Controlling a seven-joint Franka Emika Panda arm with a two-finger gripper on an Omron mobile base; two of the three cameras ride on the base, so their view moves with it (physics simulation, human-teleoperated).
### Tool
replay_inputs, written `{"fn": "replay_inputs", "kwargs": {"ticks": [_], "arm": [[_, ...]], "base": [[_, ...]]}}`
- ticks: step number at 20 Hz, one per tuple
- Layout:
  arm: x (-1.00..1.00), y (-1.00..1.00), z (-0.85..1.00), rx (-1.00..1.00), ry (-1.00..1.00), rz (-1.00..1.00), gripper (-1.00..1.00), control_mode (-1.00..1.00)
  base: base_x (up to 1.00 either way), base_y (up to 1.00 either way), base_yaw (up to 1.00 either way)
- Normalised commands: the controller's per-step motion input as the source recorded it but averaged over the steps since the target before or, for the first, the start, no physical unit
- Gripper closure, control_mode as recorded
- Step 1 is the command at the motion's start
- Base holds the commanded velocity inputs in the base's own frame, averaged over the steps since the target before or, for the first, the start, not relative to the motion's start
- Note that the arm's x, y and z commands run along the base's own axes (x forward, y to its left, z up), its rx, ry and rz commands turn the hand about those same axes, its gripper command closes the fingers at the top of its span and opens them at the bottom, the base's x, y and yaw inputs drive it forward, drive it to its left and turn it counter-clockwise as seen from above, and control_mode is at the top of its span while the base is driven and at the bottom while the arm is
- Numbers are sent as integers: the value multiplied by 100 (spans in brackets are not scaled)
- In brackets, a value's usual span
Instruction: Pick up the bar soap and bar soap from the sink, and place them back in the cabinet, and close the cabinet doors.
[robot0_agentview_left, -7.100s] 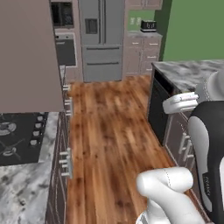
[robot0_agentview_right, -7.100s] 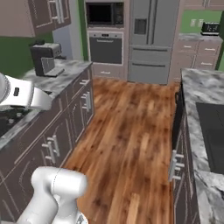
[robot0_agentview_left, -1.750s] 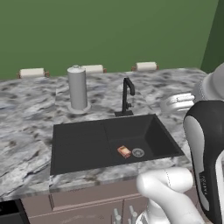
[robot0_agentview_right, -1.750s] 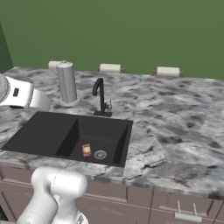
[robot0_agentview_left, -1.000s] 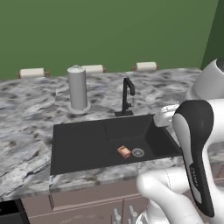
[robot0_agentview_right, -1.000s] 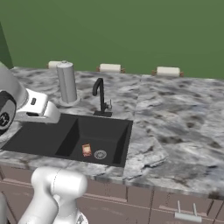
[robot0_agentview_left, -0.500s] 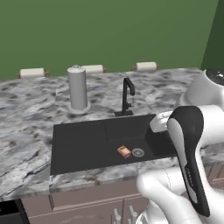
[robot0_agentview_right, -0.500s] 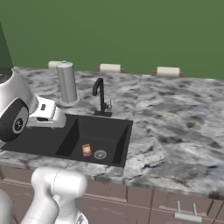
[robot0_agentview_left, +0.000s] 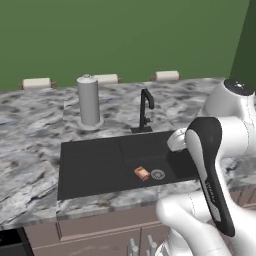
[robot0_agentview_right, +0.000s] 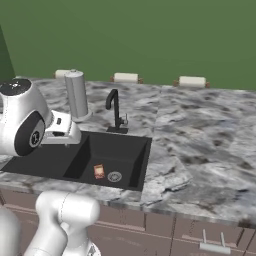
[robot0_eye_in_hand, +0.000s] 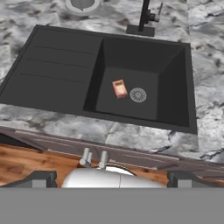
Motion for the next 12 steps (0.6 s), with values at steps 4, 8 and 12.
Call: {"fn": "replay_inputs", "kwargs": {"ticks": [4,8,12], "arm": [[31,0,-17,0,4,3,-100,-100],[29,0,-20,-2,2,1,-100,-100],[19,0,-20,-8,0,0,-100,-100]], "base": [[0,0,0],[0,0,0],[0,0,0]]}}
